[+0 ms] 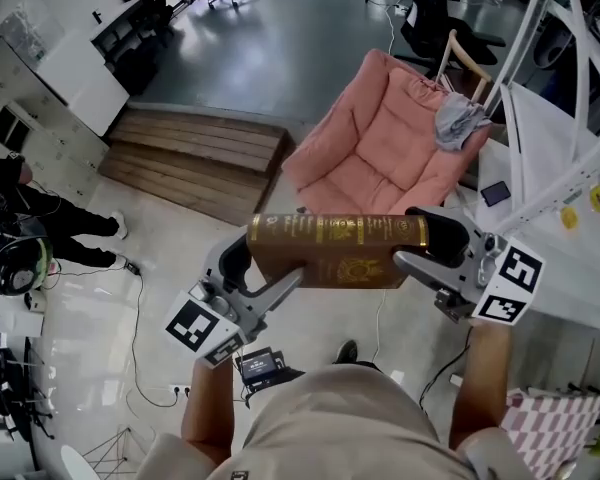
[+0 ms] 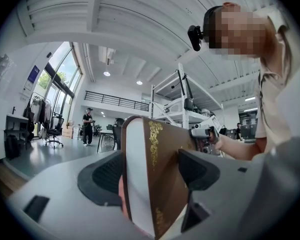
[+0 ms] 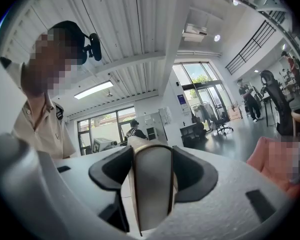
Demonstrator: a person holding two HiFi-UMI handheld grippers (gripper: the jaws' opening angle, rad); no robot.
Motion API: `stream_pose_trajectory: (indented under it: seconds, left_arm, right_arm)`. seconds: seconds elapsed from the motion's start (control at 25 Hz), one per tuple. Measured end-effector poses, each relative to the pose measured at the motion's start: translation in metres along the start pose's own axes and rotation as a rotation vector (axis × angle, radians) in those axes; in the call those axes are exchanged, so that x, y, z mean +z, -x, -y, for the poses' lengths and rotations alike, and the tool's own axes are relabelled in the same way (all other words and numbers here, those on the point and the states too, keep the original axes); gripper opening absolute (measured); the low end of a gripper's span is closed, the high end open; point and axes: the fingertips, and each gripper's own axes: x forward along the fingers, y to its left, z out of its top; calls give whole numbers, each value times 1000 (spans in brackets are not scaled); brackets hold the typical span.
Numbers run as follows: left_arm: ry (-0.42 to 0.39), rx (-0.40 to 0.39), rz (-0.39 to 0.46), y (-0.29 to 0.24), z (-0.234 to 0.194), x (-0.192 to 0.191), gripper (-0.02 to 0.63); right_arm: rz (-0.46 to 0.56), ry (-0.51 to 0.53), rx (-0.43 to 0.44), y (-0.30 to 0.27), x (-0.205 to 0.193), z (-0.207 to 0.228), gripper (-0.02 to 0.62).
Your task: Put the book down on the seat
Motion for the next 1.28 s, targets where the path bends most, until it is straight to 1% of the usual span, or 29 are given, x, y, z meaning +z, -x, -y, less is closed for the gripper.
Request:
stream_pose_trajectory:
  seconds: [0.2,0.4,0.52,0.72,0.8,0.96,1.28]
  left_arm:
    - [-10,-17,-6,-29,8,3,330]
    - [-13,-66,-8,-51,10,4,330]
    - [-14,-115,-8,-65,7,5,330]
    - [-2,-218,-3,-105,-7,1,330]
    - [-6,-261,5,-112,-12,2,330]
    - [-9,-324,17,-129,-35,9,330]
    - [-13,-398,0,-158,-97,13,330]
  right_arm:
    - [18,0,-19,21,5,19,243]
    - [32,-6,-66,35,8,31,244]
    - [37,-6,-116,40,11,38,244]
    - [40,5,-216,47,16,67,244]
    - [44,6,-257,47,17,69,244]
    - [53,6,-319,34,25,84,244]
    - [73,-11,-394,-9,33,125,244]
